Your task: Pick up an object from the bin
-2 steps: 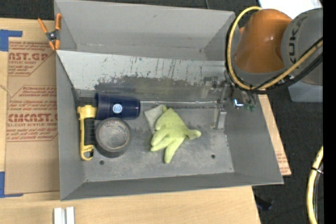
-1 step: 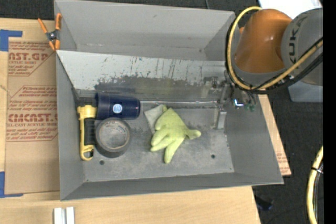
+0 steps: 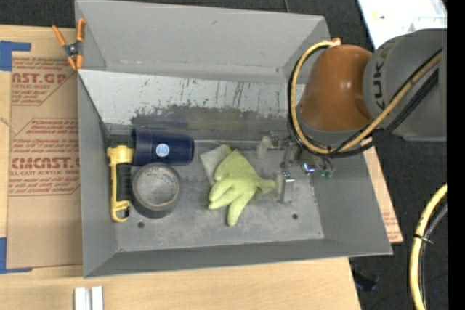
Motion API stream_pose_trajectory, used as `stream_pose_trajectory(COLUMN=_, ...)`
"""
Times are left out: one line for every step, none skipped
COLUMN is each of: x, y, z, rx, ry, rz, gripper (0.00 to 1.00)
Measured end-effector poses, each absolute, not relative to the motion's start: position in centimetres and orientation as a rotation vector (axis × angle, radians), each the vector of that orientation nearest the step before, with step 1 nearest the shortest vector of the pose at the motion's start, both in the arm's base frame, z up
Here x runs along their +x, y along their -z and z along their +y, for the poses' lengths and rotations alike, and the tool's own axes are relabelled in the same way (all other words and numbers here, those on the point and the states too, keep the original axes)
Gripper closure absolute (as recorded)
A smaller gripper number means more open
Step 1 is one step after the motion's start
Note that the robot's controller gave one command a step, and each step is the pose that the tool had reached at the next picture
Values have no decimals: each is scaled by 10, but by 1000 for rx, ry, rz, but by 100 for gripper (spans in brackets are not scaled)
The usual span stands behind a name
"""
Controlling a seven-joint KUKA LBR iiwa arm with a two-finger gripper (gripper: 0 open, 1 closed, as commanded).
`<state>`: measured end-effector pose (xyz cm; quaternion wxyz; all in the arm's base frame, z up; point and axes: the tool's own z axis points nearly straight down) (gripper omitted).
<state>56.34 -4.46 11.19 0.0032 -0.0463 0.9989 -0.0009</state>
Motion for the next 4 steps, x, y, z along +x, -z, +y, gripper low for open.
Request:
stream_pose_trajectory(x=552, y=-75, z=-45, rx=-41, ry=1, rz=3131, gripper=0)
stream_pose_trajectory(x=497, y=-70, z=-16, rx=-235, ry=0, rz=3128, gripper=0)
stream_pose_trajectory(x=475, y=-74, z=-6, rx=-171, ry=3, rz=3100, gripper=0)
stream_pose_trajectory(x=508, y=-70, z=36, rx=-26, ry=-2, rz=3127, gripper=0)
